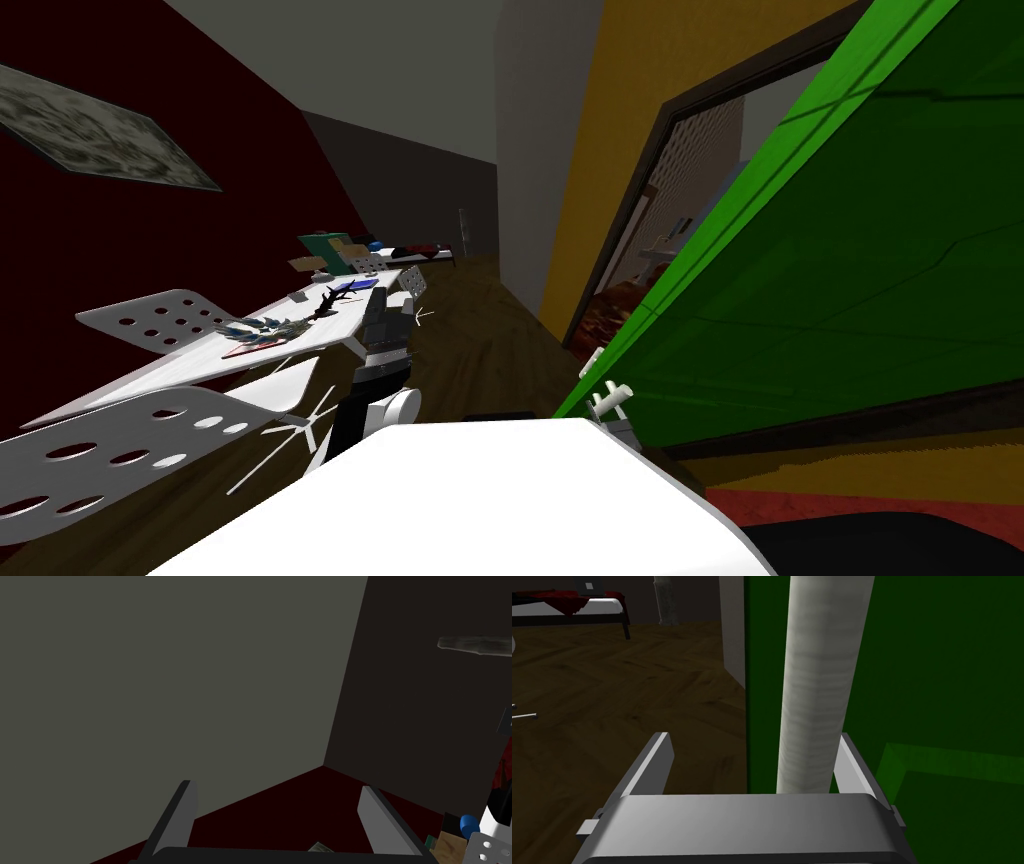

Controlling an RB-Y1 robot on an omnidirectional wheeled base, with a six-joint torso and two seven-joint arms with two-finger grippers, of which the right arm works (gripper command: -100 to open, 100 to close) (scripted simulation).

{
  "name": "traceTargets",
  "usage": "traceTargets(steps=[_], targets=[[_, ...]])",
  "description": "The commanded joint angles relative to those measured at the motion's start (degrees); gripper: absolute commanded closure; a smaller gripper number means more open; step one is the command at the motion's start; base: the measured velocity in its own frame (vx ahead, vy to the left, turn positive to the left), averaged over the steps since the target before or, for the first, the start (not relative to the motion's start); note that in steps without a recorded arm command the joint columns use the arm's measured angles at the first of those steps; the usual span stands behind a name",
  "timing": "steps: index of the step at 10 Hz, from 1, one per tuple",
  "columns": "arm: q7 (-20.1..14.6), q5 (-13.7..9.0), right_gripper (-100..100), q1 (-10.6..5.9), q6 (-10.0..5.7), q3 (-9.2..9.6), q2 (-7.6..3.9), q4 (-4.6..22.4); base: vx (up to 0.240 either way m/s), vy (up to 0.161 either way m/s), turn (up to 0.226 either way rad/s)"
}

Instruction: Pull the door open

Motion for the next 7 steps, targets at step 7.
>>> traceTargets(steps=[7], targets=[[-0.52, 2.28, 100, -0.82, 1.62, -0.91, 0.78, -1.98, 0.012, 0.016, 0.009]])
